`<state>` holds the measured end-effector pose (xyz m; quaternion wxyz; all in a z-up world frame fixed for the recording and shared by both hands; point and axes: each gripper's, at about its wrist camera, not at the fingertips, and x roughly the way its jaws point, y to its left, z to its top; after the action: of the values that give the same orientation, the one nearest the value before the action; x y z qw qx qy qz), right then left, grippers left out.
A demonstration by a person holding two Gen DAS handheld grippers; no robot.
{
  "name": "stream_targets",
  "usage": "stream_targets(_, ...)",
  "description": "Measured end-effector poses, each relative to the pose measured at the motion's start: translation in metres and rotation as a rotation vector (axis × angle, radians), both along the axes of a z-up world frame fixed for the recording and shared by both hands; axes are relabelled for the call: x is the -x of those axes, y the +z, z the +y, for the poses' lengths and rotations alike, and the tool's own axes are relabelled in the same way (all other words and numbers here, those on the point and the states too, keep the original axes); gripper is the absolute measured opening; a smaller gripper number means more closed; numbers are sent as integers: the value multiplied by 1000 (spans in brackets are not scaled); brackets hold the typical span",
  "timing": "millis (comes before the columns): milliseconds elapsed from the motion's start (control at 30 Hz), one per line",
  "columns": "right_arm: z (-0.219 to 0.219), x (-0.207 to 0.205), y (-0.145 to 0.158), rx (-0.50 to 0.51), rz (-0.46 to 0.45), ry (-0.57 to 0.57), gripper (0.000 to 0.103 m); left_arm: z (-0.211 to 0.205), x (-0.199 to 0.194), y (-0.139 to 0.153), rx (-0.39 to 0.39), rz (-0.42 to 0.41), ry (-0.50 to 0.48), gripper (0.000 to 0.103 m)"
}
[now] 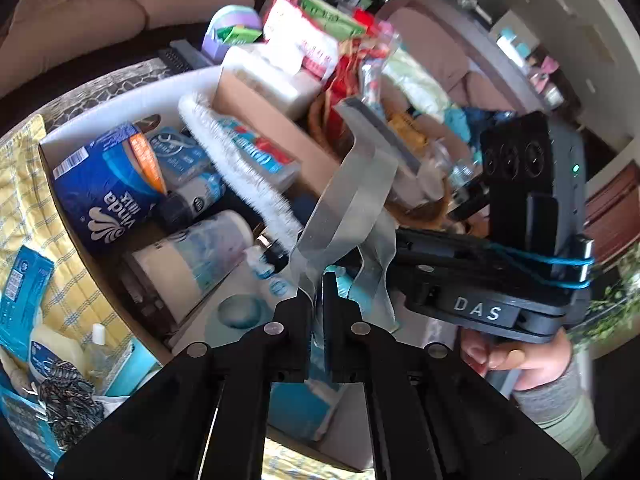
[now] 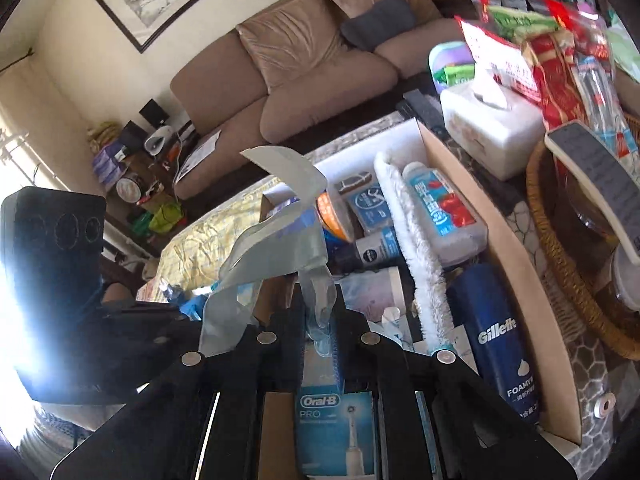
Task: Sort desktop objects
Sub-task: 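Lower the plastic wrap into the cardboard box and open the left gripper, then withdraw both grippers from the box back over the table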
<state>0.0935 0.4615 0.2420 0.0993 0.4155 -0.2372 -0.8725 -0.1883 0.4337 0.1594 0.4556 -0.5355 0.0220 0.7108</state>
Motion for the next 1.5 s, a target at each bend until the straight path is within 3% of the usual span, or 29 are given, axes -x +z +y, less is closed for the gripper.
stream_targets(67,-6,5,-19,-6,-65,29,11,2,-3,-20,91,1,-21,8)
stream_targets(133,-13,9,-39,-23,-145,47,14,1,-8,-33,168,19,-23,34)
stream_targets(167,-15,9,-47,-31,-174,47,18,-1,-11,-36,185,32,-24,39)
stream_targets(333,-16,-3,-52,-65,-224,43,54,-27,-17,-20,155,59,15,58)
stream_targets(433,-13,-15,-36,-111,-185,29,64,-39,-16,-10,138,49,37,70)
stream_targets(500,-6,-21,-31,-94,-171,6,68,-44,-15,-6,125,39,54,77)
stream_targets(667,-4,-36,-13,-105,-147,-27,68,-61,-27,10,83,62,70,81)
stream_targets(733,-8,-40,-9,-98,-139,-21,71,-70,-40,18,99,123,76,98)
stream_targets(767,-11,-43,-7,-104,-135,-18,74,-72,-46,21,118,163,83,100)
stream_targets(833,-20,-48,-6,-141,-139,-9,85,-80,-61,27,146,230,94,103)
stream_targets(967,-38,-57,-8,-186,-149,2,89,-97,-87,35,164,294,105,103)
stream_targets(1033,-47,-62,-9,-202,-141,-1,103,-105,-101,40,179,336,110,103)
stream_targets(1167,-64,-74,-6,-199,-128,-5,103,-124,-124,52,188,381,125,103)
stream_targets(1500,-120,-110,15,-216,-50,2,103,-209,-158,58,147,349,271,103)
